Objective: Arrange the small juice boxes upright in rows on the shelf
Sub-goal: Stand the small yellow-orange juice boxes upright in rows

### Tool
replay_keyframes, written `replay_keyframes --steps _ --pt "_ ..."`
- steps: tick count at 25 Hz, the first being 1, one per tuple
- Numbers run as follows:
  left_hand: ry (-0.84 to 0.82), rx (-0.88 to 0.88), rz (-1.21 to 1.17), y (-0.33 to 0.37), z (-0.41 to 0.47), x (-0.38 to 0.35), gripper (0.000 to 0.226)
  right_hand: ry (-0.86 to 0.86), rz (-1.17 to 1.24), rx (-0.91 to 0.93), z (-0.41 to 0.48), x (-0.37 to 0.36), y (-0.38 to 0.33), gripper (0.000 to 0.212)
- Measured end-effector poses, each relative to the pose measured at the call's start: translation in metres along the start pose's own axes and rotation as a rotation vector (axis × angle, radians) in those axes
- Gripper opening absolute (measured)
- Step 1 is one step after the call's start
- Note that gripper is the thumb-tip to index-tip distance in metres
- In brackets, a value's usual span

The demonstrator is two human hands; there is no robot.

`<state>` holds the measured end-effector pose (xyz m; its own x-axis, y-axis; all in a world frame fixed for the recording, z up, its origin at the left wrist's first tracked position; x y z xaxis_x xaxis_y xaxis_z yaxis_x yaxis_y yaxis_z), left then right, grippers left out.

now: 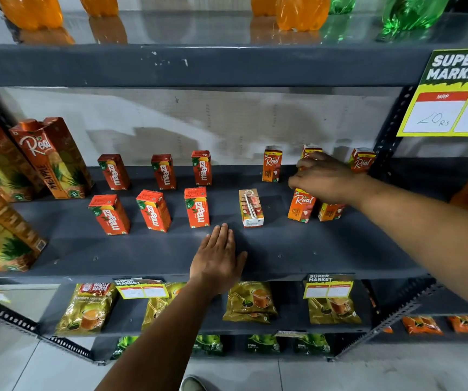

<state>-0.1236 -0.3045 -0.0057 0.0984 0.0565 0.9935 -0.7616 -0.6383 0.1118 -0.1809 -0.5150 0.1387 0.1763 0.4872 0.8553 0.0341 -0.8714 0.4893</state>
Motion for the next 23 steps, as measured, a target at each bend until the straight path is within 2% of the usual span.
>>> replay_keyframes --steps 3,5,6,8,10,12,15,16,19,23 --pt "-0.003 -0.005 0.002 -0.001 0.000 -0.002 0.071 0.005 -0.043 0.075 -0.004 -0.004 -0.001 0.048" --pt "-0.012 -0.007 0.012 -0.002 0.001 -0.003 0.072 0.025 0.102 0.033 -0.012 0.007 -0.007 0.072" --pt "-0.015 -0.008 0.016 -0.002 0.002 -0.003 0.072 0.096 0.227 -0.005 -0.015 0.017 -0.014 0.075" --pt "-0.019 -0.011 0.020 -0.002 0.002 -0.004 0.072 0.267 0.552 -0.114 -0.018 0.030 -0.037 0.057" --pt "-0.019 -0.011 0.025 -0.002 0.002 -0.004 0.071 0.276 0.854 -0.268 -0.009 0.016 -0.066 0.039" --pt "-0.017 -0.007 0.026 -0.002 0.002 -0.003 0.071 0.250 1.011 -0.435 0.012 -0.014 -0.089 0.043" --pt "-0.025 -0.007 0.018 -0.001 0.000 -0.002 0.071 0.228 1.072 -0.709 0.036 -0.052 -0.102 0.066" --pt "-0.027 -0.007 0.014 -0.001 0.000 -0.001 0.071 0.222 1.047 -0.761 0.039 -0.058 -0.105 0.067" --pt "-0.022 -0.002 0.009 0.000 -0.001 0.000 0.070 0.277 1.041 -0.756 0.031 -0.065 -0.107 0.051" --pt "-0.017 -0.005 -0.002 0.000 0.001 -0.002 0.070 0.233 1.134 -0.690 -0.024 -0.080 -0.096 0.033"
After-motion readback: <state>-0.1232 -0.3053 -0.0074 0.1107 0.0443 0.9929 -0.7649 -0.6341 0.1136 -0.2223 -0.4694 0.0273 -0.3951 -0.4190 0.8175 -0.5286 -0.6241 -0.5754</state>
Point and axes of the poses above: each hand's wrist, its own z-axis towards the middle knuckle, its own x-axis out of the back of the hand, y = z × x, the point moved 6 cm from there along z, towards the middle knuckle, and after that the axes turned 4 degrees about x, right-handed, at the moved point
